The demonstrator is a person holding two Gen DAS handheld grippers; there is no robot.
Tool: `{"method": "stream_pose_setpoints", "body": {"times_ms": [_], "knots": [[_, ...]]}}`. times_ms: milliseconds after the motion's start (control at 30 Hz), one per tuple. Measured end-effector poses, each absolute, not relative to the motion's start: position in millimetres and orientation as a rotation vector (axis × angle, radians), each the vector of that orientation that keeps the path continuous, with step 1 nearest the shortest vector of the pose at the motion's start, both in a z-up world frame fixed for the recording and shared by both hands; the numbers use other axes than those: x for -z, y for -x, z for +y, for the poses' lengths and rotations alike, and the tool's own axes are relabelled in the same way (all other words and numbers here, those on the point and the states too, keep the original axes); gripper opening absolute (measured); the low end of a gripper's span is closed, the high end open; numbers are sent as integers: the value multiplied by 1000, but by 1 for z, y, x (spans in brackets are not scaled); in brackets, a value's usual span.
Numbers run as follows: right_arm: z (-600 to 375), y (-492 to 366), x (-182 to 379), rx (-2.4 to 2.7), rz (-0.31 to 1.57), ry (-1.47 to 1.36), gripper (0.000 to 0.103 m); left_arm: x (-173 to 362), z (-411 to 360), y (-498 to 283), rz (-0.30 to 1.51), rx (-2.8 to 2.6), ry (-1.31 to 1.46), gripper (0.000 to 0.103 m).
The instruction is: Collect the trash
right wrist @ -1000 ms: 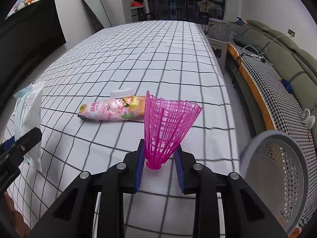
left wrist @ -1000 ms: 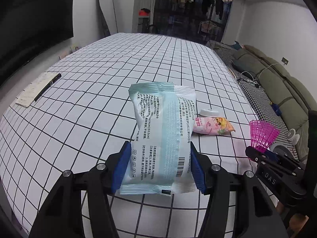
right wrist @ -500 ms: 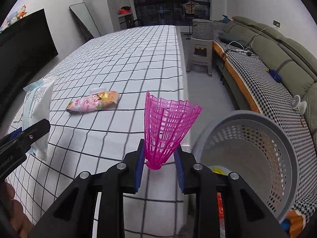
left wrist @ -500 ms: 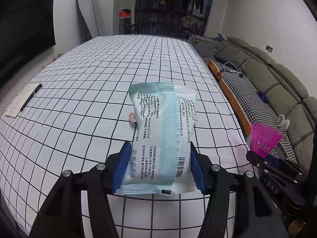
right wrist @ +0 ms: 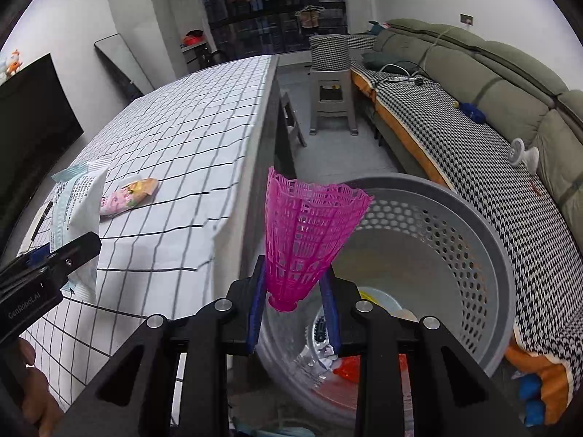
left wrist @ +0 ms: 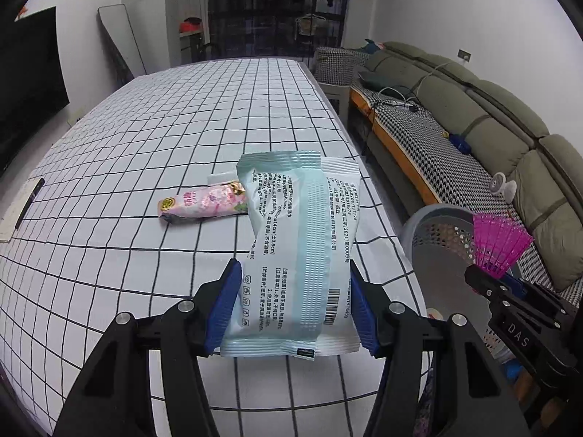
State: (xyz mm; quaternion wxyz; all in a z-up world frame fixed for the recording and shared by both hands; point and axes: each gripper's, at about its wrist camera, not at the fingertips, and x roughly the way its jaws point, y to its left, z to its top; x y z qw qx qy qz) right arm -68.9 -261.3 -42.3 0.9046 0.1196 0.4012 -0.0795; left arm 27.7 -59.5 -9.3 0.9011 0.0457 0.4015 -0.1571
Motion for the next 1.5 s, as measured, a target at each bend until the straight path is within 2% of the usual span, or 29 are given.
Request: {"method": "stream_pose_setpoints", "body": {"times_ms": [733,1500], "knots": [[-360,112,49,204,806,-355,28,21,-175,-14,881,448,-216,56],[-386,115,53,224,822,-363,28,36,-223,-14,919,530,-246,56]]}}
